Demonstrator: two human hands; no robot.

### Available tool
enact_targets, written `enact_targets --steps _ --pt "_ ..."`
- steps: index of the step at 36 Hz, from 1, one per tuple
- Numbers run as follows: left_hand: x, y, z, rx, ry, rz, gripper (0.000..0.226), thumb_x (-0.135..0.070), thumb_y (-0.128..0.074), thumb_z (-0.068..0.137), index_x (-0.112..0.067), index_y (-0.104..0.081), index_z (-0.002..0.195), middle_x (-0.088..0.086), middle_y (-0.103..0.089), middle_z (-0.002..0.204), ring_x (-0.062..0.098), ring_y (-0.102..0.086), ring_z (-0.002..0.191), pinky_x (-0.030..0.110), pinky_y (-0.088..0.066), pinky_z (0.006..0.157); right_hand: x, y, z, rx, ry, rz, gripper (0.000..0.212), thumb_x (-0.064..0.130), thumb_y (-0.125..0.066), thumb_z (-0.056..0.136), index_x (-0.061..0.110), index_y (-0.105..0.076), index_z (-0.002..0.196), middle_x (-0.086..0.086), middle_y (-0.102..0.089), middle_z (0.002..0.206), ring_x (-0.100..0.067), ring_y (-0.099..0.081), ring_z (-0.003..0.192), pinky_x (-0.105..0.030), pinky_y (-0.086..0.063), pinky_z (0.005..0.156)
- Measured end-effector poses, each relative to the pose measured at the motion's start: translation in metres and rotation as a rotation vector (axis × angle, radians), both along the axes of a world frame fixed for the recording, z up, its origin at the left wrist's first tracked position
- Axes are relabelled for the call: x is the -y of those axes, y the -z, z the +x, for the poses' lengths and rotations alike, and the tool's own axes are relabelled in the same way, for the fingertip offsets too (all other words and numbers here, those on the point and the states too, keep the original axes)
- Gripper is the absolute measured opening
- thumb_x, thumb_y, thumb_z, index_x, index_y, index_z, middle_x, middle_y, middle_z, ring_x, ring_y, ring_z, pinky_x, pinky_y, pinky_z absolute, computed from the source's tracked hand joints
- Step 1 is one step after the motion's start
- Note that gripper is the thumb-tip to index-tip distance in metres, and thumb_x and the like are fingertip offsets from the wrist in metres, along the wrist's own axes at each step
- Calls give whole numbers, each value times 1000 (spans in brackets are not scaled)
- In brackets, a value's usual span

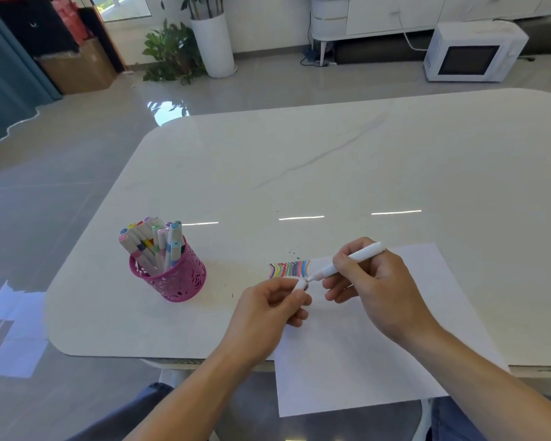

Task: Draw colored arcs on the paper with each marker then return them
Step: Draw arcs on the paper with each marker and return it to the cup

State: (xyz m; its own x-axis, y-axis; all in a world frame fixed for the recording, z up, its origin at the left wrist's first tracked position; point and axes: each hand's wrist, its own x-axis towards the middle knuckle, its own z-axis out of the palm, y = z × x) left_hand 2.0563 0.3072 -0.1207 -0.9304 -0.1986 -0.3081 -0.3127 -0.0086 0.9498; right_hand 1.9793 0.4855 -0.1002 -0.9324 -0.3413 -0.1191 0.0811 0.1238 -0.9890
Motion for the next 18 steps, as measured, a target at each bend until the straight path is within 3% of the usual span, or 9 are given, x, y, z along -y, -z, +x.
enact_targets --steps 6,10,18 --pt "1 2 0 -15 7 4 17 -12 -64 96 -17 -69 112 4 -77 93 19 -71 77 29 -58 73 -2 -4 -3 67 -36 5 24 17 -61 105 15 -67 82 -14 -77 75 -32 -76 65 -33 -61 59" --pt "0 1 0 -36 28 -28 18 -11 -63 97 -18 -70 112 3 -77 91 20 -72 78 27 -58 73 -3 -3 -3 84 -41 33 20 18 -61 104 5 -63 89 -14 -77 75 -30 -75 63 -30 -59 58" --pt "0 -1 2 -73 91 -119 18 -12 -60 99 -19 -74 108 3 -76 86 19 -71 75 27 -58 72 0 -1 1 120 -59 -3 21 18 -62 105 3 -64 90 -16 -77 75 -33 -76 65 -34 -63 62"
